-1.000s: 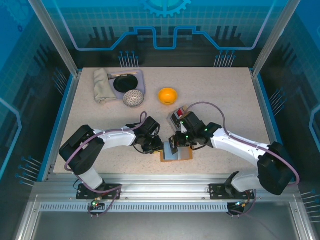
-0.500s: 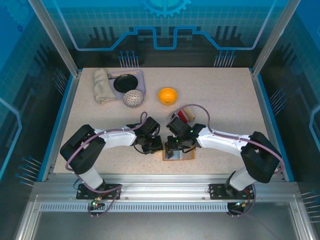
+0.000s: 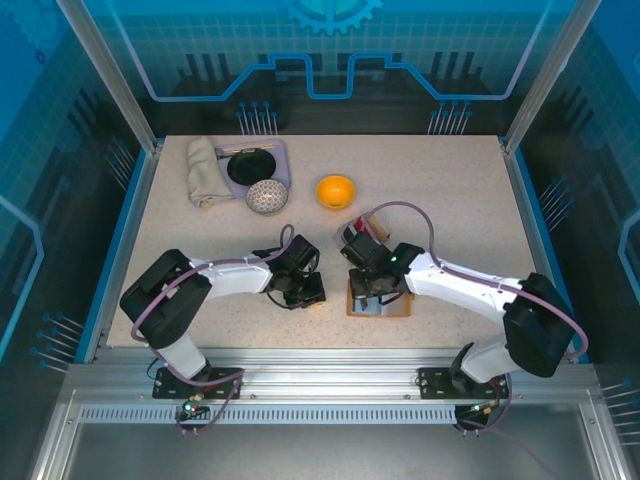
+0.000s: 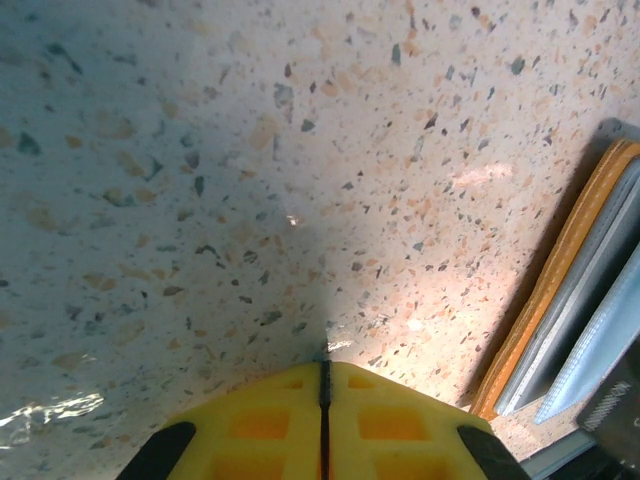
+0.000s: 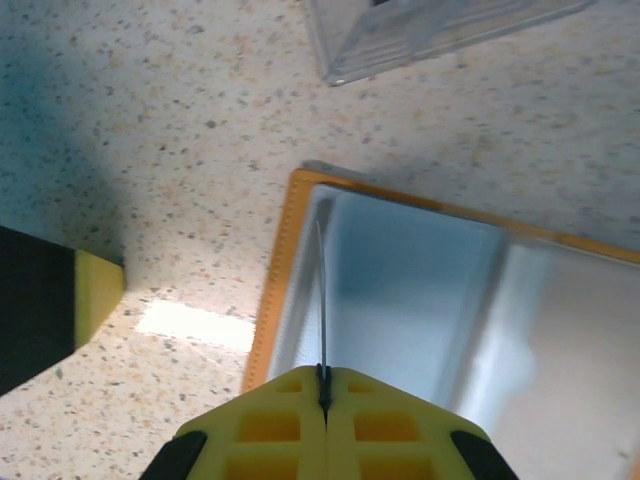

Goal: Put the credit cards into the card holder

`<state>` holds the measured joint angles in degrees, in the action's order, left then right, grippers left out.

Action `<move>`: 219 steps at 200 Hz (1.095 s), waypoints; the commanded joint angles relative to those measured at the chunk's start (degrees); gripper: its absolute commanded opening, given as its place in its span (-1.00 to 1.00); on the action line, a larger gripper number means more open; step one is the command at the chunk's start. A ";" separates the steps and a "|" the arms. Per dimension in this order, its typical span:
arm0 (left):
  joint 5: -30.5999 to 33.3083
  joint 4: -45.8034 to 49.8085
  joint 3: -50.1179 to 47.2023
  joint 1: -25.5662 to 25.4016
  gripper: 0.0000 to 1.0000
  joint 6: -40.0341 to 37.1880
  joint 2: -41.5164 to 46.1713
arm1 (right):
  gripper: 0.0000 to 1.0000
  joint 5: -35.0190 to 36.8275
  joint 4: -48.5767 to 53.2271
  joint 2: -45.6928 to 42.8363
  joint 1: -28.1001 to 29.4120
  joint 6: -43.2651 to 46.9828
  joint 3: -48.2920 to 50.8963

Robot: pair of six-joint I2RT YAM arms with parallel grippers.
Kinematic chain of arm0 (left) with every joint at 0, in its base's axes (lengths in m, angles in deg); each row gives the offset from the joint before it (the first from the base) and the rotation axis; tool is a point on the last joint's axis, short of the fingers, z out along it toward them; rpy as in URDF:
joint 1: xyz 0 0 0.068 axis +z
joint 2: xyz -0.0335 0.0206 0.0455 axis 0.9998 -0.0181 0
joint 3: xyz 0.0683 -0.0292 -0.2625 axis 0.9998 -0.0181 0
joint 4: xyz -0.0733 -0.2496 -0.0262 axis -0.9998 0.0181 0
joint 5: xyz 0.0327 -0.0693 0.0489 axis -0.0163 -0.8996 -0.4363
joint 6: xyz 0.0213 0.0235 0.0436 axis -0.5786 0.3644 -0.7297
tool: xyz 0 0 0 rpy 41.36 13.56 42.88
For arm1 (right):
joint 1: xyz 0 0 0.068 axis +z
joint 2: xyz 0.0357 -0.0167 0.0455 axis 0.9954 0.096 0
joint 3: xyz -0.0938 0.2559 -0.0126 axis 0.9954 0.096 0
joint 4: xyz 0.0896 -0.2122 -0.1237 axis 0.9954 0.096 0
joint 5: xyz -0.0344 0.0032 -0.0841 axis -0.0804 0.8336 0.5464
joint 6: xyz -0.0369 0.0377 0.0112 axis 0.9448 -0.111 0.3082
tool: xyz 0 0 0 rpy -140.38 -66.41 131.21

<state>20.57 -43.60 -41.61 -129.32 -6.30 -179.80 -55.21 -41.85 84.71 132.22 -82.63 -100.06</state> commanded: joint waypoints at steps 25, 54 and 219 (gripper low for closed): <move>1.10 1.22 0.87 -0.74 -0.71 -2.98 1.72 | -0.91 -0.80 1.74 -8.74 -6.46 1.11 6.69; 0.95 1.41 3.89 -1.51 -0.47 -4.06 1.55 | -0.90 -4.93 -0.23 -11.53 -10.85 2.04 9.30; -2.99 2.77 13.39 -3.91 -0.06 -5.15 -7.92 | -0.90 -36.32 -21.54 -19.78 -31.53 1.64 26.09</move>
<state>19.34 -42.02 -29.91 -132.64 -10.76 -186.99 -87.15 -60.56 65.39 102.19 -81.16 -75.58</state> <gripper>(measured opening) 0.470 0.051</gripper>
